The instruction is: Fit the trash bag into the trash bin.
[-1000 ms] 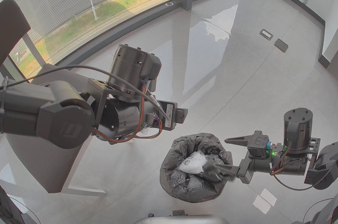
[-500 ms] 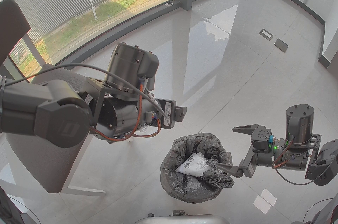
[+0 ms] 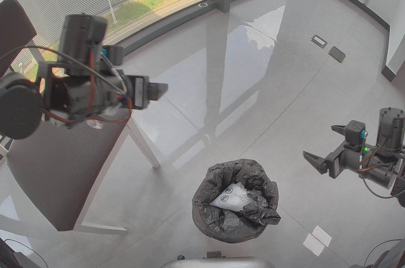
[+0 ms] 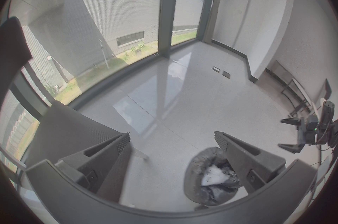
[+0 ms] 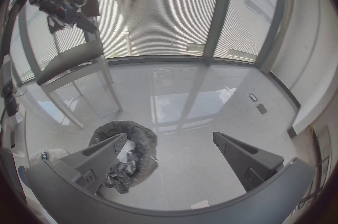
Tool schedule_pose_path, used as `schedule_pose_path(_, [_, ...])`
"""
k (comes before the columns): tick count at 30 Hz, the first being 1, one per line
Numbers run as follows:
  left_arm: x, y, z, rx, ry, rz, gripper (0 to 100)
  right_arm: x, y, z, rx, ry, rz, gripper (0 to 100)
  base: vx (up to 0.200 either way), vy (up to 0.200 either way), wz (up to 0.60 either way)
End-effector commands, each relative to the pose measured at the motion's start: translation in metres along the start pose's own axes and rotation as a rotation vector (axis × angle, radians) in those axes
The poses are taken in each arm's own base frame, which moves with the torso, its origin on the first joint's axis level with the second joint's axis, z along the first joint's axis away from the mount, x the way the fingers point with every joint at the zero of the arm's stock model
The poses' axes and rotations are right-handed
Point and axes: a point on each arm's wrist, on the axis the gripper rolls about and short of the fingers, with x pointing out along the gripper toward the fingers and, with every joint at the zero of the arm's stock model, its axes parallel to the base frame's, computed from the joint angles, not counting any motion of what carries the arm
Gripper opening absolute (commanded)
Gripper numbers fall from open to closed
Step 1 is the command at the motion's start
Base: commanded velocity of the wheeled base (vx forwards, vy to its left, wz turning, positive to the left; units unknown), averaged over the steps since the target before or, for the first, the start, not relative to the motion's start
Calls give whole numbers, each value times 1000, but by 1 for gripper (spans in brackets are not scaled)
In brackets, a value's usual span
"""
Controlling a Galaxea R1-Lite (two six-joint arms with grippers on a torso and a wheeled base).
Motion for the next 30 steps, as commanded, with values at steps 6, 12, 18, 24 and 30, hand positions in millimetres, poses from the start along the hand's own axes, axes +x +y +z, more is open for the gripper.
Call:
schedule_pose_path(6, [-263, 75, -7, 58, -158, 316, 100, -191, -21, 4, 167, -59, -264, 100, 0, 0, 0])
schedule_pose_path(12, [-360, 68, -81, 40, -113, 440, 100, -255, 6, -35, 199, -106, -332, 100, 0, 0, 0])
schedule_pose_path(18, [-401, 43, -140, -2, -112, 563, 100, -280, 28, -76, 246, -138, -298, 100, 0, 0, 0])
schedule_pose_path(24, [-420, 28, -168, -20, -141, 610, 100, -285, 43, -96, 269, -157, -366, 100, 0, 0, 0])
schedule_pose_path(30, [-427, 21, -195, -25, -154, 621, 100, -277, 47, -112, 300, -112, -338, 100, 0, 0, 0])
